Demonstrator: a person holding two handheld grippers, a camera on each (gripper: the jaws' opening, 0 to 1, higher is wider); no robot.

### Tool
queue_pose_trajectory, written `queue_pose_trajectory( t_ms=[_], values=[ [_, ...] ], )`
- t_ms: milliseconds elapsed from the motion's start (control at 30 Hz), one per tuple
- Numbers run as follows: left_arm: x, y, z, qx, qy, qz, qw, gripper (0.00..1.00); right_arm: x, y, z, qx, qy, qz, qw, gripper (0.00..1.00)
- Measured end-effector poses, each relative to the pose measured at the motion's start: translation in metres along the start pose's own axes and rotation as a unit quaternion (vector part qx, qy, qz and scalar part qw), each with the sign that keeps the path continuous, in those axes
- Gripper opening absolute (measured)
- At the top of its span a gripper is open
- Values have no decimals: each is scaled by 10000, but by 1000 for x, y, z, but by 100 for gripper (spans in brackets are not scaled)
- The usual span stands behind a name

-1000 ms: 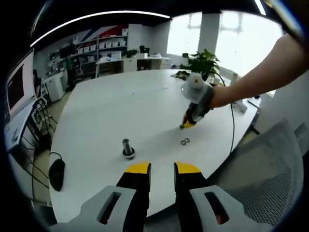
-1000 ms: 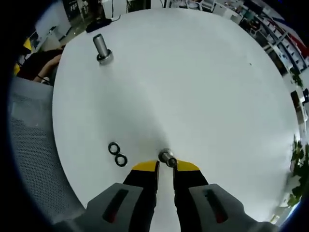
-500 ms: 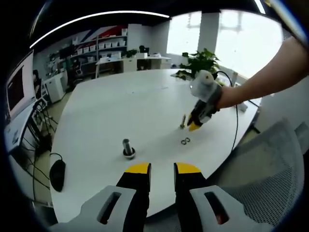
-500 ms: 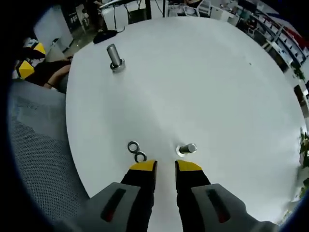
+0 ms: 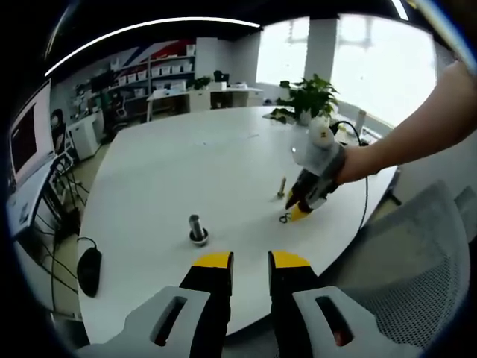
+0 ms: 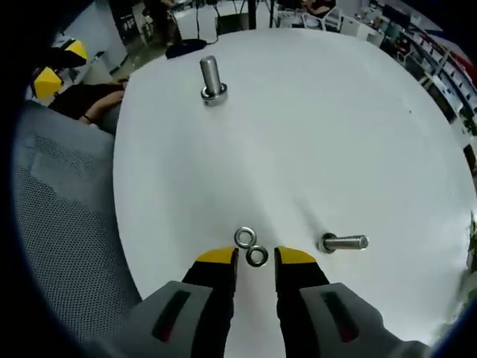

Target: Place the washer onto the threaded stud by aligning its center hole with the stud, sliding it down to the base, and recovering from edge contact or off-axis alignment until the washer reaches the visible bottom stop.

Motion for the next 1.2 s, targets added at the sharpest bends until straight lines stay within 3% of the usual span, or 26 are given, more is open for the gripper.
queue_pose_trajectory(
  t_ms=[200,567,1200],
  values=[
    [1,-1,-1,22,30,15,10000,16,-2,-2,3,-9,-135,-235,9996,20],
    [1,-1,-2,37,56,0,10000,16,-12,1,-3,-27,-253,-248,9994,16],
    [0,-1,0,40,-21,20,10000,16,-1,3,3,100,-695,-506,9962,16]
  ],
)
Point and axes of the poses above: the point that each gripper's makers call its tool centre point, and the gripper's own axes: z roughly forward along the fingers, y roughly to its right, x roughly out of its top, the point moved 7 cm from there along -z, roughly backward along the fingers, and after that the axes turned 4 degrees about z, right-handed, at the moved point
